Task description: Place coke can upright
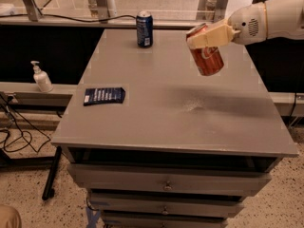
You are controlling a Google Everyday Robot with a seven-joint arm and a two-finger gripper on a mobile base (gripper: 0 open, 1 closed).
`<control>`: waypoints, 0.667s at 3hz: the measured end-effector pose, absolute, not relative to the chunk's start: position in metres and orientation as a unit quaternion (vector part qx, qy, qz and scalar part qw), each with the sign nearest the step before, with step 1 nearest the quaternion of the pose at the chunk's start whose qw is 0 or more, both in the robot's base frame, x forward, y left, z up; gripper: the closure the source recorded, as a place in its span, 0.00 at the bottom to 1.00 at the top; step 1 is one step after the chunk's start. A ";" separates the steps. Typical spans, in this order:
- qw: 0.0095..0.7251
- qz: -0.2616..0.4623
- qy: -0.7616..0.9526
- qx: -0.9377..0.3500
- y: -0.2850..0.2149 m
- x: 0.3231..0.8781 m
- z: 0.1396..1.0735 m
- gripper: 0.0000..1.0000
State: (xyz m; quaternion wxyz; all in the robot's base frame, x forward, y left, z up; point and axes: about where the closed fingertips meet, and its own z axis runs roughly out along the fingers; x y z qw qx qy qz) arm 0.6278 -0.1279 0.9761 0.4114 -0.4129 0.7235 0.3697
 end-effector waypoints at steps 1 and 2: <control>0.453 0.378 0.702 -0.399 -0.129 0.615 0.982 1.00; 0.501 0.379 0.685 -0.370 -0.140 0.598 0.977 1.00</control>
Offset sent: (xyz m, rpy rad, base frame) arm -0.0552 -0.0380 -0.0075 0.2521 -0.1999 -0.1865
